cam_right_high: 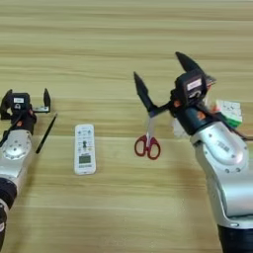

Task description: Move the objects on the table

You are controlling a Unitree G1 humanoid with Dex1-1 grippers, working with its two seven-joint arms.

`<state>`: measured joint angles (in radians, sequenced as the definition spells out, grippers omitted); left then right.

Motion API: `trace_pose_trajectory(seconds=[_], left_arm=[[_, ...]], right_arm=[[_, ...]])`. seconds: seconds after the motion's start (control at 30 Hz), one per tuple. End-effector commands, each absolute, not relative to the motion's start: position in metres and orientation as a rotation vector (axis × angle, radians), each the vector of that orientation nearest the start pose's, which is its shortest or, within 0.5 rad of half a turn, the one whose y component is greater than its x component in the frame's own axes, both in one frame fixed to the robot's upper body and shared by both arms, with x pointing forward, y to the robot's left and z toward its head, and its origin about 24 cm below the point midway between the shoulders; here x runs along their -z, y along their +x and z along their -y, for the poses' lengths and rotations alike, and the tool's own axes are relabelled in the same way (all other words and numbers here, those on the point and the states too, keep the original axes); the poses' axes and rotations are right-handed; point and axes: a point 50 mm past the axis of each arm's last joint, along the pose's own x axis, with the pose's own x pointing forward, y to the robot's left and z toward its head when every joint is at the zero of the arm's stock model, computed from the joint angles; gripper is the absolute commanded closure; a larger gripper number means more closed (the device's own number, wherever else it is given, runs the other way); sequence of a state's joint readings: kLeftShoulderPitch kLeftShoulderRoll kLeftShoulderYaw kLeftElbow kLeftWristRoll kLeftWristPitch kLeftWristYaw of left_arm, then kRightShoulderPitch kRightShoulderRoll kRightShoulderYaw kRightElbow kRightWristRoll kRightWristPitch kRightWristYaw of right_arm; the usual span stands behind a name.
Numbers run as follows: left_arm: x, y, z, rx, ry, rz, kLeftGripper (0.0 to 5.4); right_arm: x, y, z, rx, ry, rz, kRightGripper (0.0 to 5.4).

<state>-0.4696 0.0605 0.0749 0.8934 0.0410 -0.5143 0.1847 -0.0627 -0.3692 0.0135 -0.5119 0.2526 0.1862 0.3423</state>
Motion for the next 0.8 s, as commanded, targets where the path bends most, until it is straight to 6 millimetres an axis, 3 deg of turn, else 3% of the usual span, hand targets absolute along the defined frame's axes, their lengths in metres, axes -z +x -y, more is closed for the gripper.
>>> trace_pose_trajectory(seconds=[0.03,0.43,0.63,0.8], left_arm=[[-0.022,0.325,-0.157,-0.131,0.085,0.087,0.00],[-0.022,0.326,-0.156,-0.130,0.085,0.084,0.00],[-0.021,0.326,-0.155,-0.129,0.084,0.082,0.00],[-0.021,0.326,-0.154,-0.129,0.084,0.082,0.00]], right_arm=[[-0.133,0.236,0.133,-0.613,-0.199,0.221,0.04],[-0.068,0.235,0.090,-0.762,-0.248,-0.007,0.04],[-0.057,0.232,0.066,-0.825,-0.302,0.000,0.04],[-0.061,0.228,0.051,-0.867,-0.313,0.040,0.04]])
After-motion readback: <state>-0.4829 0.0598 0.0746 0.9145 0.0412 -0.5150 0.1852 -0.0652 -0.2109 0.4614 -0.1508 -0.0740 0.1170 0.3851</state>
